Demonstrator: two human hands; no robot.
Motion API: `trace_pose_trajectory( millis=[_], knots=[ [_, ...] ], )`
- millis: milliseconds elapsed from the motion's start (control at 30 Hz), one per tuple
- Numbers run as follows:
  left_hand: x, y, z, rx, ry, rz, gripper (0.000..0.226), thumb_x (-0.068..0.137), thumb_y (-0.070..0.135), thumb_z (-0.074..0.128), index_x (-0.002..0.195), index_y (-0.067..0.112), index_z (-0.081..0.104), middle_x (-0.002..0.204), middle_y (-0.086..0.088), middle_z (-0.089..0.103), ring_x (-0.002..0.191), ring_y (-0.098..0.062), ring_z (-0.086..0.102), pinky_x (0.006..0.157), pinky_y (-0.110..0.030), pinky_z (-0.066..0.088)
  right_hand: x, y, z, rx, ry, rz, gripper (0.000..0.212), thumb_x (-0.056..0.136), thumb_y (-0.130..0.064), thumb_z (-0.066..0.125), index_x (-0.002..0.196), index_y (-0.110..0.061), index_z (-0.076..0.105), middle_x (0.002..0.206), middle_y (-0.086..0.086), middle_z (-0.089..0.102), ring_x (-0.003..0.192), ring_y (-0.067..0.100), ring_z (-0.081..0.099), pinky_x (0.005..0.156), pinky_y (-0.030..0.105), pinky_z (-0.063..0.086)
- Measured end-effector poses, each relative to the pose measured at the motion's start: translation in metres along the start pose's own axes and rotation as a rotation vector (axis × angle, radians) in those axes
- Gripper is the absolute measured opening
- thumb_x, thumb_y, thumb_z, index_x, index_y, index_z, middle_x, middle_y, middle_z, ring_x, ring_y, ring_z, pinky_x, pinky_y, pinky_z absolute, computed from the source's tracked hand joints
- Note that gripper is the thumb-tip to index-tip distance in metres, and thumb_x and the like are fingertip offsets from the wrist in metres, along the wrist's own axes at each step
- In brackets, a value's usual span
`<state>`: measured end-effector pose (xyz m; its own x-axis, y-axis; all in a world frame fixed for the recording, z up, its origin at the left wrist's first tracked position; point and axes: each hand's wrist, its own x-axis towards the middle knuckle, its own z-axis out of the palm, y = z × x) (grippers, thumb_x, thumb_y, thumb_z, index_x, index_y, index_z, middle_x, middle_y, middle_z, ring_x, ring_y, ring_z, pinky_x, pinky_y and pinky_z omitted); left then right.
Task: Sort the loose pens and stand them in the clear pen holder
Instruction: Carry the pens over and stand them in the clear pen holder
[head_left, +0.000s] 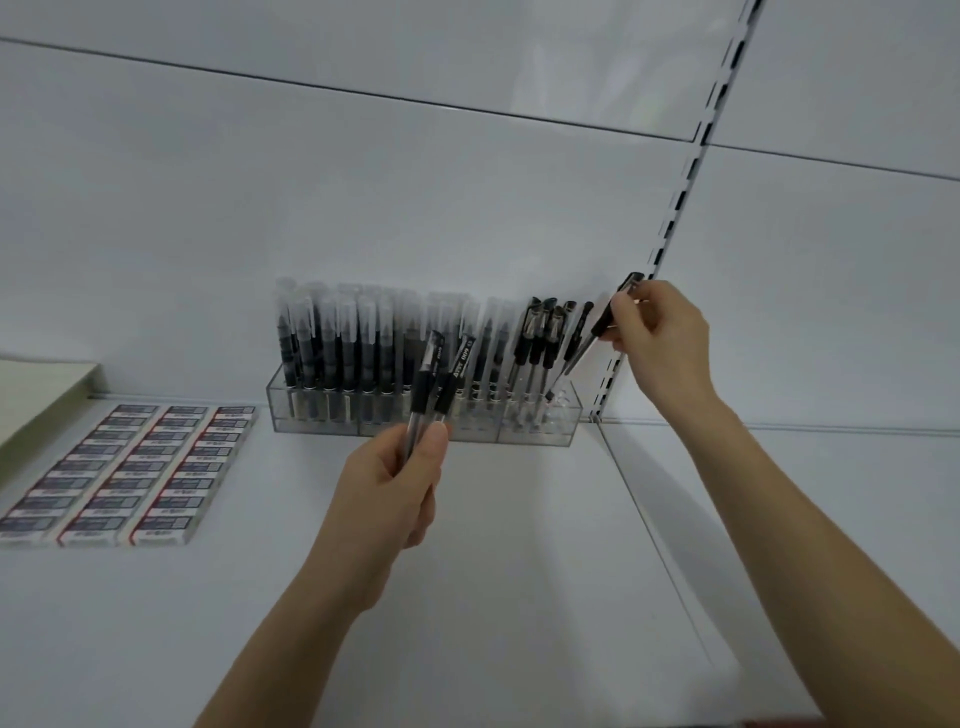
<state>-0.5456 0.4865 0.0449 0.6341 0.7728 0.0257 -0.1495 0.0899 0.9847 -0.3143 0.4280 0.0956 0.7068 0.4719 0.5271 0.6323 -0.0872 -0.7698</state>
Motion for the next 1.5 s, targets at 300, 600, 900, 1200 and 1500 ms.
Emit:
trace_pose_trajectory(
  millis=[300,600,900,1200,1500],
  knots=[
    [0.001,0.0,0.0,-0.017,0.035,-0.029,0.031,0.092,0.02,0.047,0.096,-0.011,0.048,0.054,0.0,0.038,0.034,-0.006,0.023,0.036,-0.013,0.017,0.016,0.003,0.008,-0.177,-0.064,-0.109,0.02,0.095,-0.021,0.047,0.101,-0.005,0.058,0.086,0.017,0.067,0.084,0.031,0.065,0.072,0.033,0.048],
    [-0.001,0.0,0.0,0.043,0.061,0.045,0.02,0.092,0.017,0.049,0.076,0.006,0.054,0.054,0.001,0.054,0.035,-0.007,0.031,0.035,-0.016,0.023,0.006,0.026,0.02,-0.201,-0.195,0.007,0.021,0.093,-0.022,0.052,0.102,-0.004,0.06,0.082,0.012,0.068,0.073,0.023,0.067,0.074,0.031,0.052],
    [-0.002,0.001,0.009,0.015,0.005,0.058,0.019,0.092,0.016,0.048,0.079,0.004,0.054,0.052,0.0,0.058,0.033,-0.006,0.028,0.034,-0.014,0.022,-0.039,-0.018,0.007,0.277,-0.194,0.093,0.014,0.088,-0.019,0.061,0.077,-0.013,0.066,0.063,0.0,0.069,0.057,0.009,0.066,0.058,0.021,0.054],
    [-0.005,0.001,0.013,0.056,-0.024,0.035,0.019,0.093,0.022,0.046,0.088,0.009,0.06,0.066,-0.002,0.067,0.038,-0.009,0.044,0.036,-0.018,0.032,-0.051,-0.042,0.018,0.51,-0.442,0.218,0.012,0.089,-0.017,0.058,0.08,-0.011,0.064,0.067,0.0,0.072,0.06,0.012,0.068,0.057,0.019,0.054],
    [-0.005,-0.003,-0.005,0.029,0.105,0.019,0.023,0.095,0.023,0.043,0.092,0.008,0.061,0.053,0.001,0.03,0.035,-0.006,0.022,0.034,-0.015,0.019,-0.006,-0.027,0.014,0.2,-0.044,0.026,0.006,0.088,-0.02,0.06,0.083,-0.021,0.057,0.069,0.0,0.065,0.068,0.023,0.067,0.074,0.044,0.057]
  ],
)
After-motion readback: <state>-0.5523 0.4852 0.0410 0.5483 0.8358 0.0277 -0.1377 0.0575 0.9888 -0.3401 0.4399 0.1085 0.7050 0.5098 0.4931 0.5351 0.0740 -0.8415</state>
